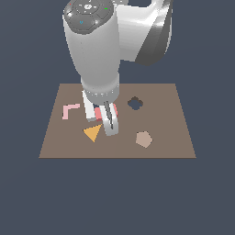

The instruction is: Insert a designated object into the corresponding slot on a board.

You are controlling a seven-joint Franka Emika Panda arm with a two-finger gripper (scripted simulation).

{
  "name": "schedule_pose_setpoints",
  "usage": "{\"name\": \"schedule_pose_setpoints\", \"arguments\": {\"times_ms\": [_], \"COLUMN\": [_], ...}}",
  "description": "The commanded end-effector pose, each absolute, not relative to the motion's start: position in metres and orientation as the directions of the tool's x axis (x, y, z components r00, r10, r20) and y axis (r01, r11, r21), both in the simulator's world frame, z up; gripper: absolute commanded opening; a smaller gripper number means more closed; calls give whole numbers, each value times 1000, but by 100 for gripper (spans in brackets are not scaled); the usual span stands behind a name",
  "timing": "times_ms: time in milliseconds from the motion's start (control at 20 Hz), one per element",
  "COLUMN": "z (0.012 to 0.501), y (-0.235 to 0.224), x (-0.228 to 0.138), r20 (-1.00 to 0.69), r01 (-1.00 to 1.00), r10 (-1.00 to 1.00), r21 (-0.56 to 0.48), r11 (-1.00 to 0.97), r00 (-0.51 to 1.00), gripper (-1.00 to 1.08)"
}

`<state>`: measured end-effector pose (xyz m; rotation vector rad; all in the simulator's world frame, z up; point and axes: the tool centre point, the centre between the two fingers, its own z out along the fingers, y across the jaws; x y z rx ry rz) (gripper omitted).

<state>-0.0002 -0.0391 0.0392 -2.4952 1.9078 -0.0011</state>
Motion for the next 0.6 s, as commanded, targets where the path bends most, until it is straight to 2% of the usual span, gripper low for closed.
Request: {"name": "schedule_pose_setpoints", "arguments": {"times_ms": [0, 550], "z": [40, 40], "y": [-47, -61], "x": [-9, -35], "r20": [0, -1], "r01": [-985, -999], "r10": [-985, -999], "r21": [-2, -1], "r11": [-175, 51], "r00": [175, -51], "gripper": [-100, -100]}}
